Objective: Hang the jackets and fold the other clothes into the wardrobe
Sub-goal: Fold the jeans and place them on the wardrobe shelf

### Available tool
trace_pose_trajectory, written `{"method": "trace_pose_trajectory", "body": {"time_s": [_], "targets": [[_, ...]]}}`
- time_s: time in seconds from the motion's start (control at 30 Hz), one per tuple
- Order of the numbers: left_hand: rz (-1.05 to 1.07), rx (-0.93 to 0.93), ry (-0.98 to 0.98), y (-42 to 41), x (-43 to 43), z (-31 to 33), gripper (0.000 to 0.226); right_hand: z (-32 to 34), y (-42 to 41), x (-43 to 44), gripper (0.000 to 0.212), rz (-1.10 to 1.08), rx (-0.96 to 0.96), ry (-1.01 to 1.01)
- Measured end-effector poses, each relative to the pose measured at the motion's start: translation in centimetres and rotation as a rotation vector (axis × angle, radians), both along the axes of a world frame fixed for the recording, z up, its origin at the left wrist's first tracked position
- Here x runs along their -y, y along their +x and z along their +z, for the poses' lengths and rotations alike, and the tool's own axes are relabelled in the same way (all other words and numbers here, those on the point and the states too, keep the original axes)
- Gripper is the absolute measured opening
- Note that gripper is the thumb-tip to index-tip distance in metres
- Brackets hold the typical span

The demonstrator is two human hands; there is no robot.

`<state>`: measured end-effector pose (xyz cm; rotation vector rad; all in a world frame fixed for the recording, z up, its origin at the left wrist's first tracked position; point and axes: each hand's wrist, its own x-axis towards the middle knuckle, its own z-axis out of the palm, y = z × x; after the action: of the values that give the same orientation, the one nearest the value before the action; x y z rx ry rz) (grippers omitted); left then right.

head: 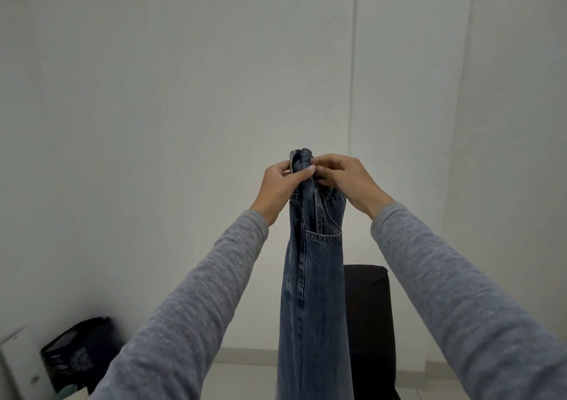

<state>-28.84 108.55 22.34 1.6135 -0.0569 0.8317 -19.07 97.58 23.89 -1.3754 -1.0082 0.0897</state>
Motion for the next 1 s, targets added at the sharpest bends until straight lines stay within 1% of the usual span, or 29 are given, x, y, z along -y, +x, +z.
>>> {"method": "trace_pose_trajectory", "body": {"time_s": [0.1, 0.2, 0.23, 0.3, 0.33, 0.37, 0.4, 0.43, 0.47, 0.5, 0.53, 0.57, 0.6, 0.67, 0.77, 0.83, 0.87, 0.93, 1.0], "targets": [[0.075, 0.013, 0.012, -0.3, -0.6, -0.3, 0.012, 0.4, -0.4, 0.1, 0.03, 0.041, 0.066, -0.099], [0.175, 0.048, -0.028, -0.4, -1.1, -0.8, 0.007, 1.2, -0.9, 0.2, 0.034, 0.052, 0.096, -0.179], [0.189, 0.057, -0.038, -0.6, -1.3, -0.9, 0.006, 1.3, -0.9, 0.3, 0.032, -0.003, 0.13, -0.162], [0.188, 0.067, -0.061, -0.7, -1.6, -1.0, 0.008, 0.9, -0.3, 0.6, 0.02, -0.257, 0.229, -0.037], [0.175, 0.074, -0.08, -0.8, -1.7, -0.9, 0.009, 0.3, 0.1, 0.9, 0.02, -0.384, 0.259, 0.034], [0.16, 0.087, -0.11, -0.9, -1.8, -0.7, 0.01, -0.6, 0.4, 1.1, 0.035, -0.454, 0.248, 0.071], [0.143, 0.102, -0.151, -1.1, -1.9, -0.4, 0.009, -1.7, 0.6, 1.4, 0.055, -0.436, 0.191, 0.064], [0.128, 0.12, -0.188, -1.3, -2.0, -0.1, 0.009, -2.8, 0.7, 1.5, 0.073, -0.343, 0.085, 0.036], [0.111, 0.139, -0.214, -1.5, -2.2, 0.3, 0.008, -3.9, 0.6, 1.4, 0.082, -0.202, -0.037, 0.007], [0.085, 0.155, -0.222, -1.7, -2.5, 0.7, 0.008, -4.8, 0.4, 1.2, 0.079, -0.064, -0.141, -0.021], [0.05, 0.166, -0.216, -2.0, -2.7, 1.1, 0.008, -5.2, 0.1, 0.9, 0.068, 0.013, -0.207, -0.028], [0.02, 0.171, -0.188, -2.2, -2.8, 1.4, 0.01, -5.3, -0.1, 0.5, 0.054, 0.013, -0.222, -0.019], [0.013, 0.172, -0.143, -2.5, -3.1, 1.7, 0.011, -5.0, -0.4, 0.2, 0.041, -0.04, -0.196, 0.021], [0.074, 0.161, -0.05, -2.9, -3.7, 2.1, 0.017, -4.1, -0.7, -0.6, 0.029, -0.173, -0.144, 0.119], [0.202, 0.109, 0.014, -3.8, -5.1, 1.7, 0.038, -3.2, -1.9, -1.7, 0.02, -0.27, -0.116, 0.18], [0.207, -0.019, 0.059, -4.7, -6.1, 0.1, 0.053, -3.2, -2.7, -2.0, 0.018, -0.333, -0.092, 0.179], [0.175, -0.103, 0.076, -5.0, -6.4, -0.9, 0.055, -3.2, -2.9, -2.1, 0.02, -0.36, -0.079, 0.175], [0.13, -0.203, 0.061, -5.4, -6.7, -2.5, 0.045, -3.1, -3.0, -2.1, 0.028, -0.407, -0.061, 0.155], [0.232, -0.175, 0.069, -5.6, -7.2, -2.6, 0.03, -2.5, -3.4, -2.2, 0.036, -0.43, -0.056, 0.134]]}}
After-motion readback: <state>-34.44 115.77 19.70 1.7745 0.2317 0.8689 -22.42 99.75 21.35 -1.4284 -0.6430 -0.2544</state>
